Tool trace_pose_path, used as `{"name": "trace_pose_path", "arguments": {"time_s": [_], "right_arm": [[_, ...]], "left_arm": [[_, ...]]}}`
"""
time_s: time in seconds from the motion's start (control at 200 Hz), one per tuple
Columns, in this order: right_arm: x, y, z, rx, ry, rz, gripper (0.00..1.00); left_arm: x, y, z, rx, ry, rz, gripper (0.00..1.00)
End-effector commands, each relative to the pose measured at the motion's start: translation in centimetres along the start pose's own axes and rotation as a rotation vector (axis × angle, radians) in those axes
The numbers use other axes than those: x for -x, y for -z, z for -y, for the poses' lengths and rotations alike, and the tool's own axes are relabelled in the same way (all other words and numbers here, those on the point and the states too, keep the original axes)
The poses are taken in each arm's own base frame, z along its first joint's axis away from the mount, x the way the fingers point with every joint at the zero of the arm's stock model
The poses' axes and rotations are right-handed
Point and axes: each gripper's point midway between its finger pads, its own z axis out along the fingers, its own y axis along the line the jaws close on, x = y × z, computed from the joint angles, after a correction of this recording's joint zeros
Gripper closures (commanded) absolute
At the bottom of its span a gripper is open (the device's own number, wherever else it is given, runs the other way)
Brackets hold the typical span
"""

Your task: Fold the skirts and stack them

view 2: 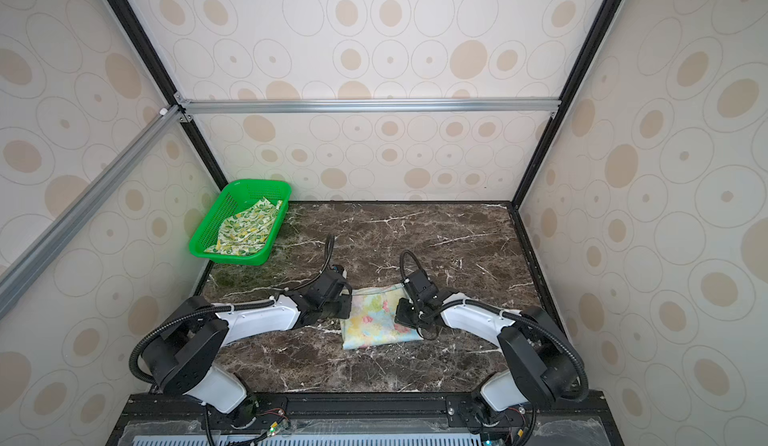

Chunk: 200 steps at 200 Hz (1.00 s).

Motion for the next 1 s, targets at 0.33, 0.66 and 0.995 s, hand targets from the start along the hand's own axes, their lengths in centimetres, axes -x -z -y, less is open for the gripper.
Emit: {"name": "trace_pose_path", "arguments": {"time_s": [0.33,0.66,0.995], "right_arm": [[2.2,3.1,3.1,0.018,0.058,-0.051,0.42],[2.5,0.4,3.2,0.031,0.103,-0.087,0.32],[2.6,-1.6,3.4,0.043,0.108,-0.127,0.44]], "left_arm": [[2.4,2.4,9.1,-0.25,-0.056,0.045,1.0],[-0.8,0.4,10.4,-0.325,-0.004,-0.03,1.0],[-2.2,-1.2,10.2,-0.313,-0.001,-0.074,1.0]]}}
